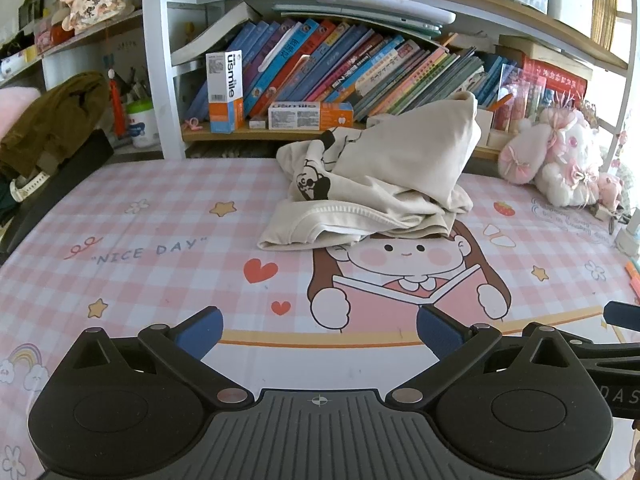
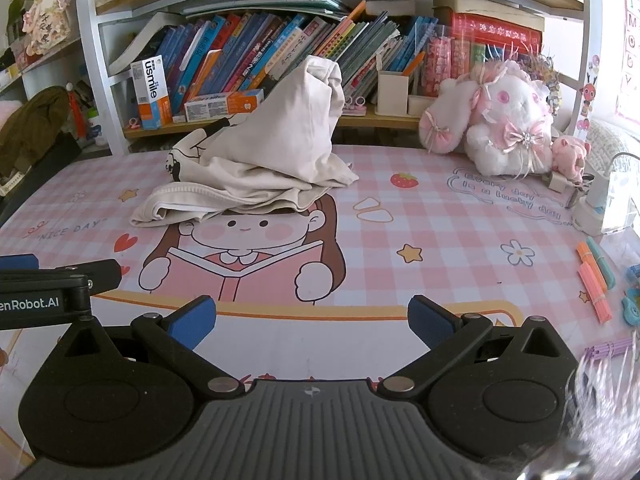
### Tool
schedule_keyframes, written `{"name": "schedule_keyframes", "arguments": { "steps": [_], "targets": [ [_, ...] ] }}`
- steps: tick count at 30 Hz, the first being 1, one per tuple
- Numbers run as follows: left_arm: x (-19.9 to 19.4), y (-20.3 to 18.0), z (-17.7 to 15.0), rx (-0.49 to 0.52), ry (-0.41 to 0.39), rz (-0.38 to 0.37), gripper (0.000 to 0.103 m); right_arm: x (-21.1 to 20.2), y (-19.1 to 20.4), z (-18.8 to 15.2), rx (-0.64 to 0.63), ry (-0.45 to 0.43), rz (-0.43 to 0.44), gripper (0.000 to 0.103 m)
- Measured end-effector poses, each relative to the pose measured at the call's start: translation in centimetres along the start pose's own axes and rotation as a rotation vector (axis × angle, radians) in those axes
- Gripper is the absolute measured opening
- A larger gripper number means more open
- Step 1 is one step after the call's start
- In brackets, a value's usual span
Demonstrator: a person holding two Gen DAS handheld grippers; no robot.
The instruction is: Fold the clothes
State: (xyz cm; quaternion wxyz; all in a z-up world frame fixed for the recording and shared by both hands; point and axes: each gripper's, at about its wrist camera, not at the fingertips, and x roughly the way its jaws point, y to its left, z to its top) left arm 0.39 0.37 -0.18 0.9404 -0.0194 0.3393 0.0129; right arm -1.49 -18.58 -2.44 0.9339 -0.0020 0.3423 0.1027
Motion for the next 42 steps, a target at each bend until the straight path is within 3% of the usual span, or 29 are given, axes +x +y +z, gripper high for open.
{"name": "schedule_keyframes", "arguments": {
  "steps": [42],
  "targets": [
    [1.4,0.2,-0.3,-0.013,0.042,0.003,0.103,1.4,0.1,-0.4,-0.004,0.056,0.039,0.103]
  ]
}}
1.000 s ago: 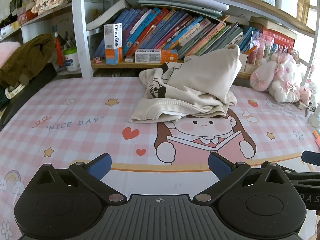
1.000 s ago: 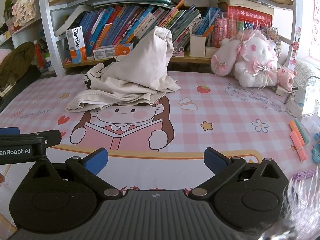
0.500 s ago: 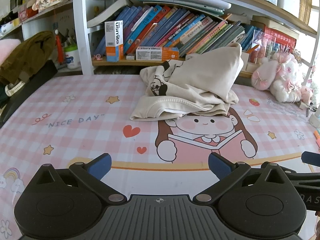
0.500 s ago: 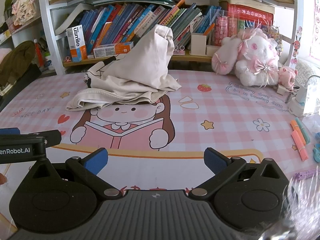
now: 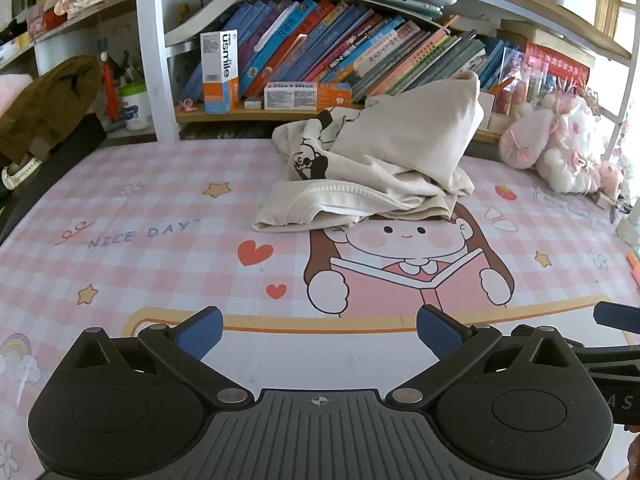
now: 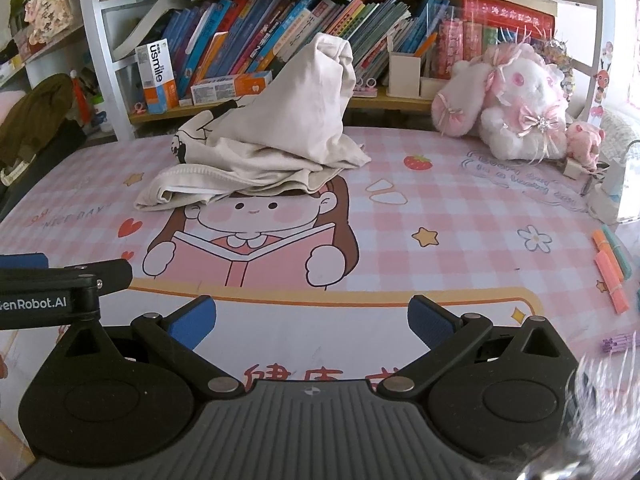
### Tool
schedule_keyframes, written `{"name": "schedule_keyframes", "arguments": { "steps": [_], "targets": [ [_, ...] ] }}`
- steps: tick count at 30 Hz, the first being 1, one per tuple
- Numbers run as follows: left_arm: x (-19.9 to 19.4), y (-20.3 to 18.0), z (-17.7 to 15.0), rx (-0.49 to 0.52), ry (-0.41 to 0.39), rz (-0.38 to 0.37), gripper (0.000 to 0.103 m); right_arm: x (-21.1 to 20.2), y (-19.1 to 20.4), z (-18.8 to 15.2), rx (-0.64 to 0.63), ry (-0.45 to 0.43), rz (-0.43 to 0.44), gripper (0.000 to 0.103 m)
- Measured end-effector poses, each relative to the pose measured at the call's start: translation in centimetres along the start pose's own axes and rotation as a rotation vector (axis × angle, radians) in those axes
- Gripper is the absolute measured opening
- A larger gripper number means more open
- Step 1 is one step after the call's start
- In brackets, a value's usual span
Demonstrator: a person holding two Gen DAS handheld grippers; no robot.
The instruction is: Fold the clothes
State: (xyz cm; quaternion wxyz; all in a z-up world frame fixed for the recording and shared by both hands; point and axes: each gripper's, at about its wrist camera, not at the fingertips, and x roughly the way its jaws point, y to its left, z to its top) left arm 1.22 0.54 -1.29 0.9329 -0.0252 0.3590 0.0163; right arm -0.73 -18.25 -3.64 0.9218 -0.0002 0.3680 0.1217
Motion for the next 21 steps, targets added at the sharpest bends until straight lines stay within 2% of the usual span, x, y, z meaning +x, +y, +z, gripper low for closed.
{"name": "schedule_keyframes", "arguments": {
  "steps": [6,14,18,21],
  "targets": [
    [1.0,-0.2,0.5,0.019,-0.011,-0.002,0.103,0.6,-0.4,0.2,-0.012,0.005,0.011,0.103],
    [3.7,-0.9,2.2,0.110,-0.086,0.029,0.103,1.6,-1.2,1.0,-0.062,0.003,0.019,0.103],
    [5.9,-1.5,3.4,0.149,-0.094,0.035,0.103,1.9,-1.2,1.5,-0.151,-0.005,0.035,0.103],
    [7.7,-2.0,4.3,0.175,-0.098,0.077,0.102,2.2,-0.9,1.9,-0.239,-0.014,0.047,0.103]
  ]
}}
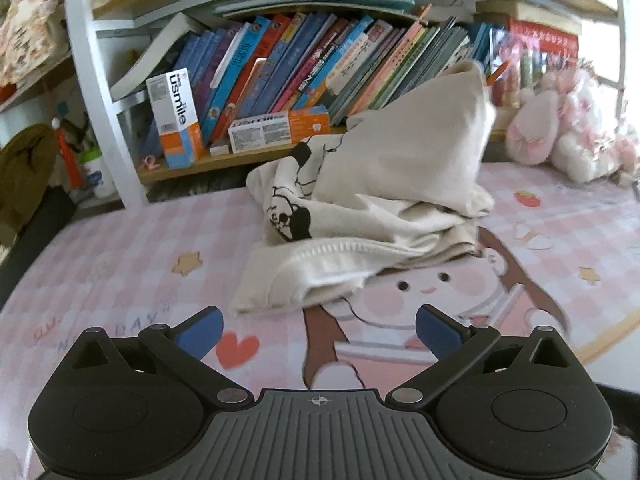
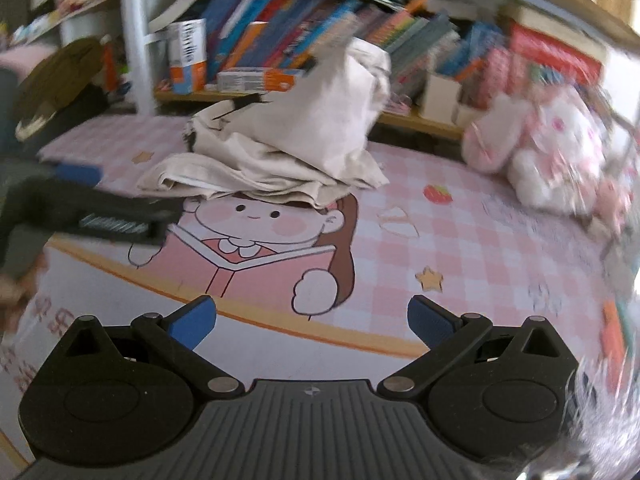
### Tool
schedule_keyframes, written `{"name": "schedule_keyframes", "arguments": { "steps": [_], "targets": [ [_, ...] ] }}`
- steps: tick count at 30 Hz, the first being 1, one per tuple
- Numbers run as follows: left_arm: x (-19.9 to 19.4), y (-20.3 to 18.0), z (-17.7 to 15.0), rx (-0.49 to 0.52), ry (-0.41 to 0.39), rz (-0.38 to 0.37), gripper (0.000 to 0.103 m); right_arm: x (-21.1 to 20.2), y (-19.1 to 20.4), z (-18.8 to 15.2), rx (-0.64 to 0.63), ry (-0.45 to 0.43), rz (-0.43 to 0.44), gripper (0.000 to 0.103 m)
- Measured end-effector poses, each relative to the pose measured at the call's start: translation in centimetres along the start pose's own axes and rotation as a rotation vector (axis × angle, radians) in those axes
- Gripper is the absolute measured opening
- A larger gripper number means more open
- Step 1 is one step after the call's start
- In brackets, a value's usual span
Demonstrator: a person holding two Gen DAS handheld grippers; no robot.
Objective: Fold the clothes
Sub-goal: 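Reach both grippers into the cream T-shirt heap and grasp its fabric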
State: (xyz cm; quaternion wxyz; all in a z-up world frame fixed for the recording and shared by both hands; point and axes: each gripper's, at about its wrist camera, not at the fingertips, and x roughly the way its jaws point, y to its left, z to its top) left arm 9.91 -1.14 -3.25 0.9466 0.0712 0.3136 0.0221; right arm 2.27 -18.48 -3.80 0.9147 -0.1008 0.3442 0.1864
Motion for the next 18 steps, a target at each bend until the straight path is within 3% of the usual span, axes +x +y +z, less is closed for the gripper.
{"name": "schedule_keyframes", "arguments": {
  "steps": [5,10,12,15,16,17,18],
  "targets": [
    [2.8,-0.4,0.8,0.075,-0.005,0.070,0.102,0.3,0.0,0.9,-0.093,-0.019,0.021,0.103],
    [4.6,-1.2,0.7,0.182,0.003,0.091,0.102,0.7,-0.1,1.3,-0.165,-0.014,0.057,0.103],
    [5.3,-1.3,0.6,0.210,0.009,0.106,0.097,1.0,0.0,1.4,-0.199,-0.006,0.064,0.103],
    [6.2,-1.4,0.6,0.218,0.015,0.165,0.073,1.4,0.1,1.7,-0.243,0.004,0.063,0.103],
    [6.4,-1.3,0.6,0.212,0.024,0.176,0.044,1.5,0.2,1.7,-0.254,0.006,0.062,0.103],
    [6.2,-1.1,0.8,0.190,0.031,0.164,0.021,1.6,0.2,1.8,-0.265,0.005,0.061,0.103],
    [6.0,-0.8,1.0,0.164,0.035,0.145,0.020,1.6,0.3,1.8,-0.279,0.000,0.056,0.103]
  ]
}}
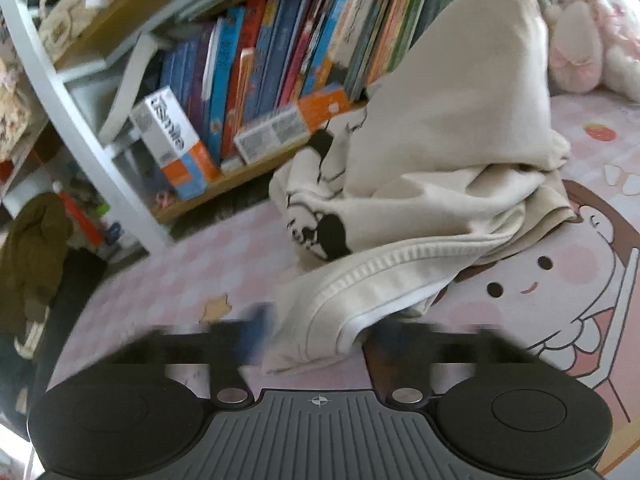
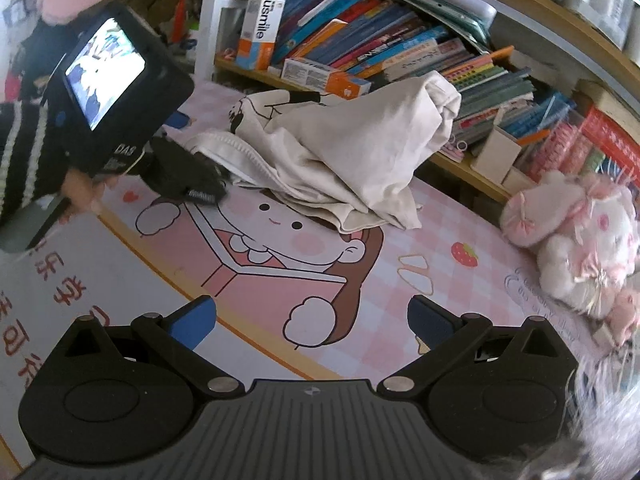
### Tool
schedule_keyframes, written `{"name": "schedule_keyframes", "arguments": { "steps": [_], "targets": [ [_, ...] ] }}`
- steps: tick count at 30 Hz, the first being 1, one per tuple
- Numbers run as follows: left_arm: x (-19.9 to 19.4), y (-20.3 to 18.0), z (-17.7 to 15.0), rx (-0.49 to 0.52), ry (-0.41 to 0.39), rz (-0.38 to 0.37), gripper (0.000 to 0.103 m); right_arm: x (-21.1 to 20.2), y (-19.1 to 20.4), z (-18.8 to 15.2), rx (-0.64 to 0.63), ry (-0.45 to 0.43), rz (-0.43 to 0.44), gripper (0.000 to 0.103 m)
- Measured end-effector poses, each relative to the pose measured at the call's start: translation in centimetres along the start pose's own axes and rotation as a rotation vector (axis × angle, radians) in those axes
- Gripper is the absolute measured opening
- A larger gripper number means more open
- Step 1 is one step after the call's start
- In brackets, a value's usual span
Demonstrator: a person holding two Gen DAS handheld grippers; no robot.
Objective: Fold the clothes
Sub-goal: 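Reach both grippers into the cream T-shirt heap and grasp its fabric, then lift the cream T-shirt with both grippers and shake it open in the air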
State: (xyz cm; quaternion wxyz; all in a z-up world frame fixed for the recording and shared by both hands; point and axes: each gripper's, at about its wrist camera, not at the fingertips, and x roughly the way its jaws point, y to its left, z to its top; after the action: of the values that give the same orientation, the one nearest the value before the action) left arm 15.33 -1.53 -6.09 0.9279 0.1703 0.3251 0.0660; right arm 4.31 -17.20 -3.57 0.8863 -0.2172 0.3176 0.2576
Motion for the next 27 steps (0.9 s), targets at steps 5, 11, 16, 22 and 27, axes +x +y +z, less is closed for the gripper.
{"name": "schedule_keyframes", "arguments": {
  "steps": [5,11,16,22,27],
  "targets": [
    [-4.1,1.4,1.2,-0.096,-0.083,-0.115,0.015,0.0,0.3,0.2,-0.058,-0.028,-0.018,0.102],
    [-10.9,3.0,2.2,-0.204,-0.207,-0.229,0.014,0.2,1.2,0.5,-0.125,-0.078,-0.034,0.102],
    [-14.8,4.1,2.2,-0.275,-0.243,-0.298,0.014,0.3,2.7,0.9,-0.169,-0.136,-0.037,0.101],
    [-18.1,5.5,1.4,-0.351,-0.240,-0.374,0.014,0.8,5.1,1.4,-0.247,-0.217,-0.095,0.098],
    [-20.7,5.9,1.0,-0.318,-0.273,-0.426,0.014,2.0,6.7,1.7,-0.341,-0.257,-0.169,0.087]
  ]
}}
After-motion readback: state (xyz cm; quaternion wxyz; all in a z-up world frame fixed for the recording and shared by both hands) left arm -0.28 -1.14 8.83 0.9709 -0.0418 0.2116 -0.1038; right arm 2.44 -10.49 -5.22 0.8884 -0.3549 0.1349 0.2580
